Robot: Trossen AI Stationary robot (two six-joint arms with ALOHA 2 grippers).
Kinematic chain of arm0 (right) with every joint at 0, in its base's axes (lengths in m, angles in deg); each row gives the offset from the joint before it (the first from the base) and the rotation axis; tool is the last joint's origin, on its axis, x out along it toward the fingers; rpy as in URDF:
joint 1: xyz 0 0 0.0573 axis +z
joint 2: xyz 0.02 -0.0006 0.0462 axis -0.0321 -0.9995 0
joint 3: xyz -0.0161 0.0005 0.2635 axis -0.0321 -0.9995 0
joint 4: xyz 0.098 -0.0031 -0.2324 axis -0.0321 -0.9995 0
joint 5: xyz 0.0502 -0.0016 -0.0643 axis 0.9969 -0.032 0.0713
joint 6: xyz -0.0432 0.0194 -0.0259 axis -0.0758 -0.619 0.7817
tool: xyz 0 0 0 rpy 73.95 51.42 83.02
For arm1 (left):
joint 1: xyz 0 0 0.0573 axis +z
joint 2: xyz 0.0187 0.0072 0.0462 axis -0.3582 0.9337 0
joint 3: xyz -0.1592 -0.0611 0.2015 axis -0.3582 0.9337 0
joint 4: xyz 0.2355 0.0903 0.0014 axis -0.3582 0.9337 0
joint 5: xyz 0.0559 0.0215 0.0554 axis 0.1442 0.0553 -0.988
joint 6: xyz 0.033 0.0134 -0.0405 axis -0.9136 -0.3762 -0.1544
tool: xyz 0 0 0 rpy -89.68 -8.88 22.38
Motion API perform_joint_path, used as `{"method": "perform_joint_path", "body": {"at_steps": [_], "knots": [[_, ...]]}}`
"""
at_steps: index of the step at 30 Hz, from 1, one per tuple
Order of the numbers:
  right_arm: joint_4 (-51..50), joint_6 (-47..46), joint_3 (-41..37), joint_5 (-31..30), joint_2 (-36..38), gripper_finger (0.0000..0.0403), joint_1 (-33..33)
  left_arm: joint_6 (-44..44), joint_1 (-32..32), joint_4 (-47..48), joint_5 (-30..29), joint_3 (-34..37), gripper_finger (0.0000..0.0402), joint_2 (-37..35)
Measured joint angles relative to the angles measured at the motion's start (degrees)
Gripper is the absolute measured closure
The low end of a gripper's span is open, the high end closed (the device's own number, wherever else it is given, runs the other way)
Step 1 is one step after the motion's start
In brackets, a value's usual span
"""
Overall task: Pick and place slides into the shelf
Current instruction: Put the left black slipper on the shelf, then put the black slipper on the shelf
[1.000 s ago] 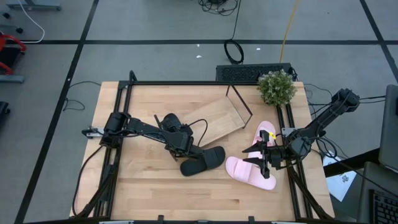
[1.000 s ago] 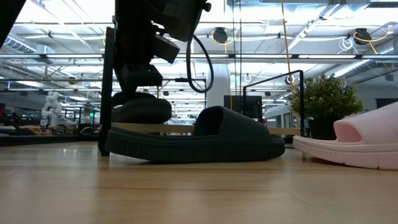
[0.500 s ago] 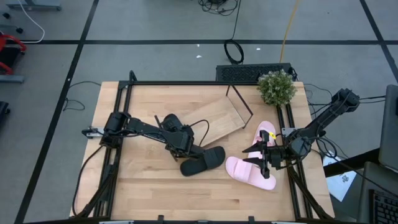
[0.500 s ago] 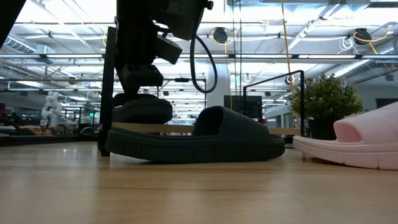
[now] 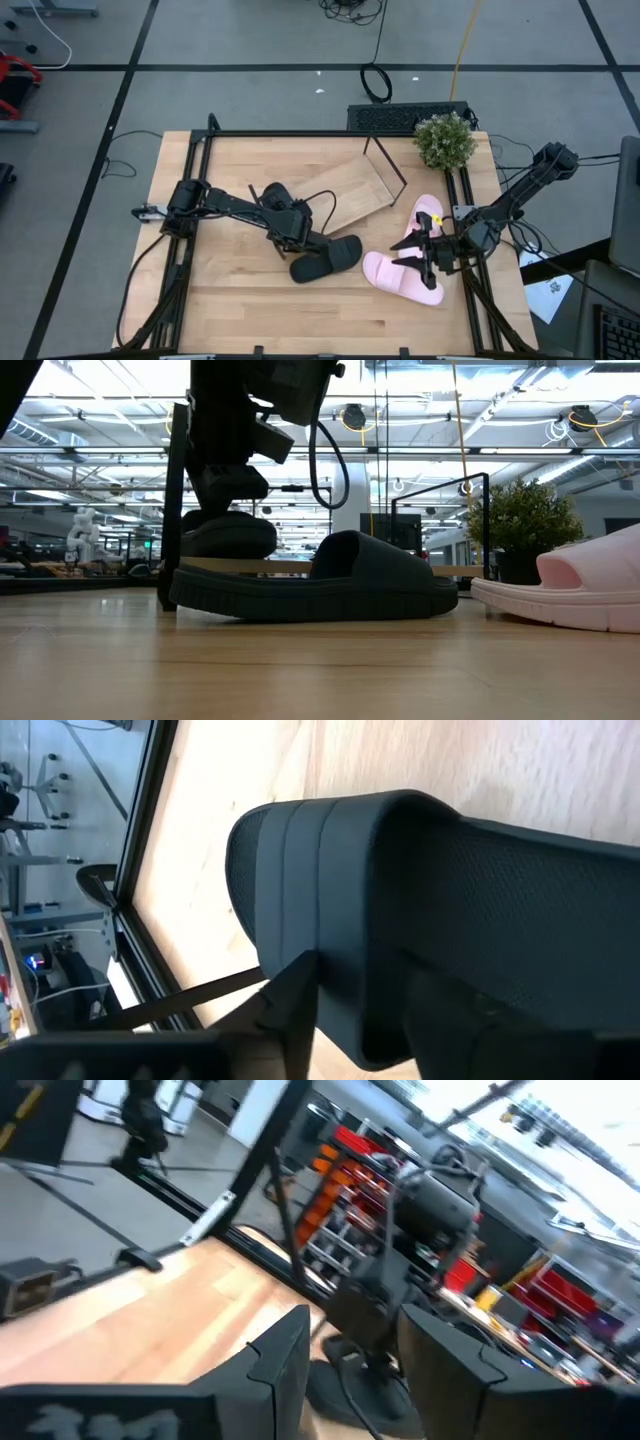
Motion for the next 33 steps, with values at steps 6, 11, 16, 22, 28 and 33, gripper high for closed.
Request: {"method": "perform_joint_path", "body": {"at_steps": [6,11,16,22,28,33], "knots": [[0.38,0.00,0.00,1.83,0.01,0.0259,0.00,0.16,-0.02,0.00,-0.02,0.00,0.0228,0.00],[0.37,0.00,0.00,1.83,0.00,0.0259,0.00,0.49,-0.02,0.01,0.00,0.00,0.0227,0.00],[0.37,0.00,0.00,1.80,-0.01,0.0259,-0.02,0.30,-0.33,0.07,-0.06,-2.57,0.0227,0.00],[0.37,0.01,0.00,1.74,0.01,0.0259,-0.02,0.14,-0.52,0.33,-0.37,-7.87,0.0227,0.00],[0.35,0.02,0.00,1.69,-0.01,0.0259,-0.02,0.36,-2.26,-0.31,-0.04,-12.92,0.0227,0.00],[0.35,0.17,0.00,1.60,-0.01,0.0259,-0.02,-2.14,-5.48,-6.34,0.33,-17.33,0.0227,-0.02]]}}
